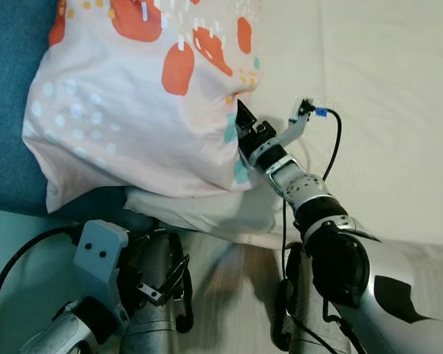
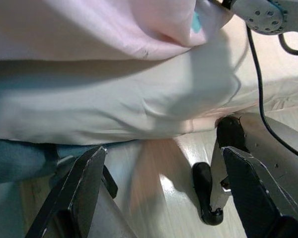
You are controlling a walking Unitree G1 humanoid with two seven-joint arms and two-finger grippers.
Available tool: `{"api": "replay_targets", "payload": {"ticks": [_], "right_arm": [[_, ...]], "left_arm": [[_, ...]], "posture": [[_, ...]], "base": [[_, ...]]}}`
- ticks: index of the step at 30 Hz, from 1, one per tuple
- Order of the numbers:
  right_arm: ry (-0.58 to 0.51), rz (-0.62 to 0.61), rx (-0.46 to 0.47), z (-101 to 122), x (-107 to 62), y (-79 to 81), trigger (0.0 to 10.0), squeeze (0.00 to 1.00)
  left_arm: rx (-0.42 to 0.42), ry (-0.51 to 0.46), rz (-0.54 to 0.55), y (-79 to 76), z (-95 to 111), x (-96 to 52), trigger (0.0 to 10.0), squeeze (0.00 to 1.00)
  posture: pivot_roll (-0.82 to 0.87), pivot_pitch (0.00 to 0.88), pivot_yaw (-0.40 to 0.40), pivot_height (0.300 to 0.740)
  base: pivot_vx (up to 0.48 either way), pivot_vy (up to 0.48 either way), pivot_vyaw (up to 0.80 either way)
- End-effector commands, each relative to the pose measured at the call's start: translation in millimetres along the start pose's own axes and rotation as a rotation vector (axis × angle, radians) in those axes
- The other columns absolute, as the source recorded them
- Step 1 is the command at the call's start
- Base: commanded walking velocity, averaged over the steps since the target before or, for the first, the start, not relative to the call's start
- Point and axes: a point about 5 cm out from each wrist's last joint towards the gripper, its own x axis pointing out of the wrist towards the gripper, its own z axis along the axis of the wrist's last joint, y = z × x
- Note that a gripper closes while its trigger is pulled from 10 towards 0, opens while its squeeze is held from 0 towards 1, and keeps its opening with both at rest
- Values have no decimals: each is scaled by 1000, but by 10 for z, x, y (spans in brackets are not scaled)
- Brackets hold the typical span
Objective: Clean up the room
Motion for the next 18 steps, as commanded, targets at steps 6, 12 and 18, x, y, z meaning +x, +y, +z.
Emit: {"api": "replay_targets", "payload": {"ticks": [6,12,18], "right_arm": [[33,-6,-24,-121,4,-8,10000,0],[-13,1,24,-68,17,8,10000,0],[53,129,109,-150,60,122,10000,0]], "left_arm": [[-5,49,-5,-34,-30,-49,10000,0],[-5,48,-5,-40,-15,-45,10000,0],[-3,50,-7,-45,-5,-45,10000,0]], "posture": [[328,699,108,521],[335,699,108,511],[335,699,108,511]], "base": [[0,0,0],[0,0,0],[0,0,0]]}}
